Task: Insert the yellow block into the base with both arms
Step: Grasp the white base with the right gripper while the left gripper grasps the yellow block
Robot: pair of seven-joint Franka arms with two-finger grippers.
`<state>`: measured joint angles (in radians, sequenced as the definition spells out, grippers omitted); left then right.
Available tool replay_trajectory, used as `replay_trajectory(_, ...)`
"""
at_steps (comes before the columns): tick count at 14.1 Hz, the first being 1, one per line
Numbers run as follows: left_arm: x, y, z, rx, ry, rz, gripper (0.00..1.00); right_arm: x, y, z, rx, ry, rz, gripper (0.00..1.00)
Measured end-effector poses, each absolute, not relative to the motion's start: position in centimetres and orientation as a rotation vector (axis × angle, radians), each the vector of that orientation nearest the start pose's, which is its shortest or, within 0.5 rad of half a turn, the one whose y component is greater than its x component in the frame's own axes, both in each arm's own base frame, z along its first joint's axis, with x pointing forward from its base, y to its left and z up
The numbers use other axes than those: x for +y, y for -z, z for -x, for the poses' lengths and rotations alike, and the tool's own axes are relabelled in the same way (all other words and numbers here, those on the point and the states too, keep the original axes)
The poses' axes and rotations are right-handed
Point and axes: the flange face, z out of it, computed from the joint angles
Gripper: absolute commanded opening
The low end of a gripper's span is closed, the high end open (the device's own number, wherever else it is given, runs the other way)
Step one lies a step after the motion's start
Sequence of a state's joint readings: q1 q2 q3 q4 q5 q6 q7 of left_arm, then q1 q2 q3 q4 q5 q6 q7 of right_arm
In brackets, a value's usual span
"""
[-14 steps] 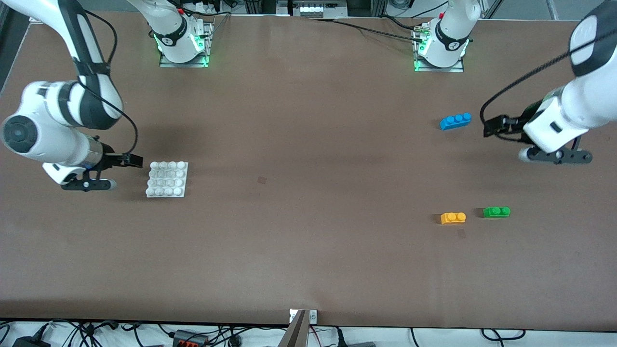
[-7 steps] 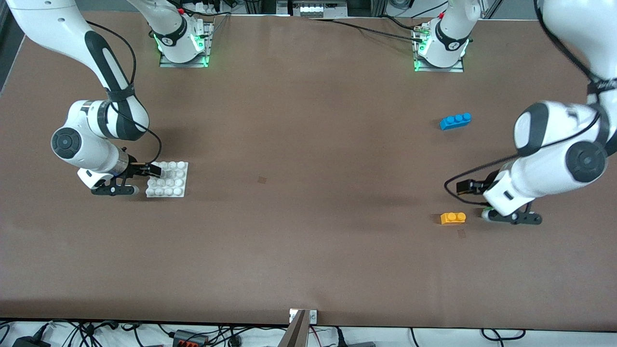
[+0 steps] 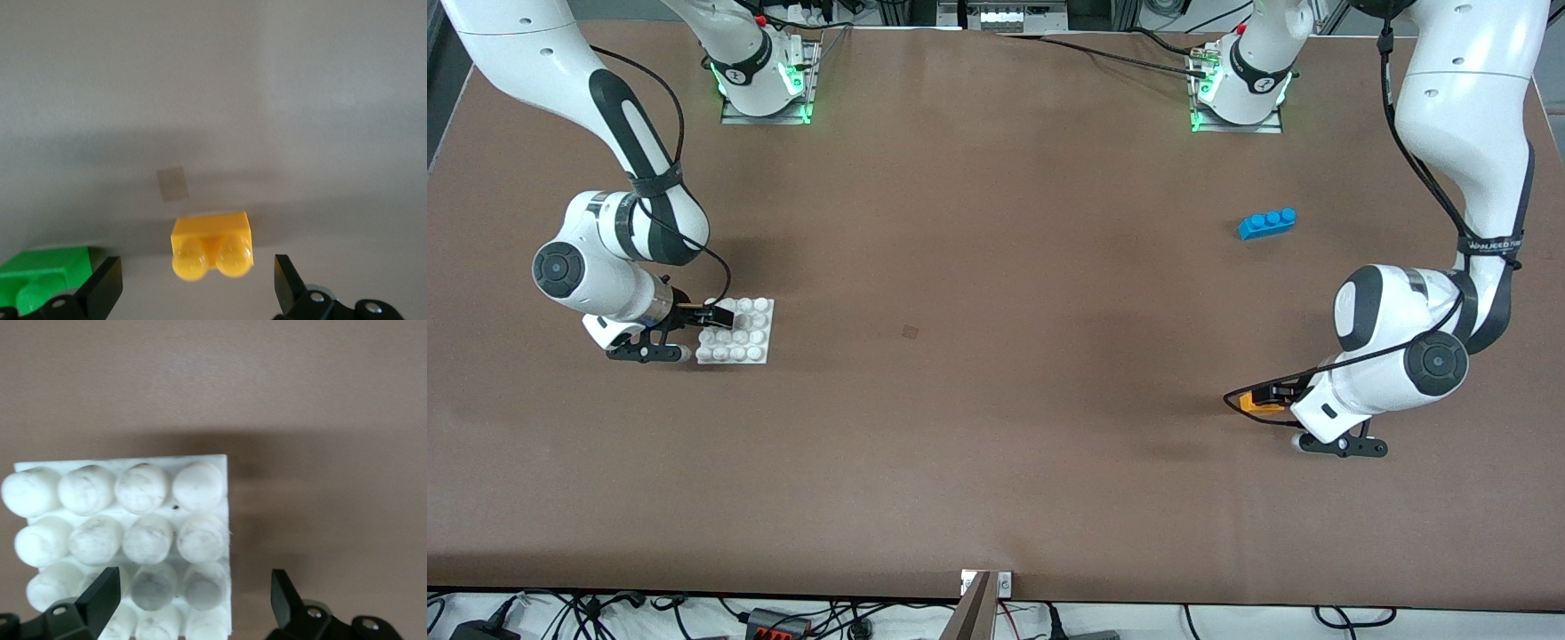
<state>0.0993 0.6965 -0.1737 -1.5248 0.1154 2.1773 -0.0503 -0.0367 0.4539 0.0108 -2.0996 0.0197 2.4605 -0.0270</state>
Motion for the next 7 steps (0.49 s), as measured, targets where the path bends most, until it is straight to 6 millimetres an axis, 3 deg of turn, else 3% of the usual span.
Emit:
replay_trajectory(4,-2.7,-24.2,-70.6,0.094,-0.054,3.147,1.00,-0.1,-19.3,-57.3,-0.007,-0.138,3.109,1.00)
replay_trajectory(7,-2.7,-23.4,-70.6,0.107,-0.052,3.138,1.00,-0.1,-19.3,-57.3,-0.007,-0.140,3.109,0.83)
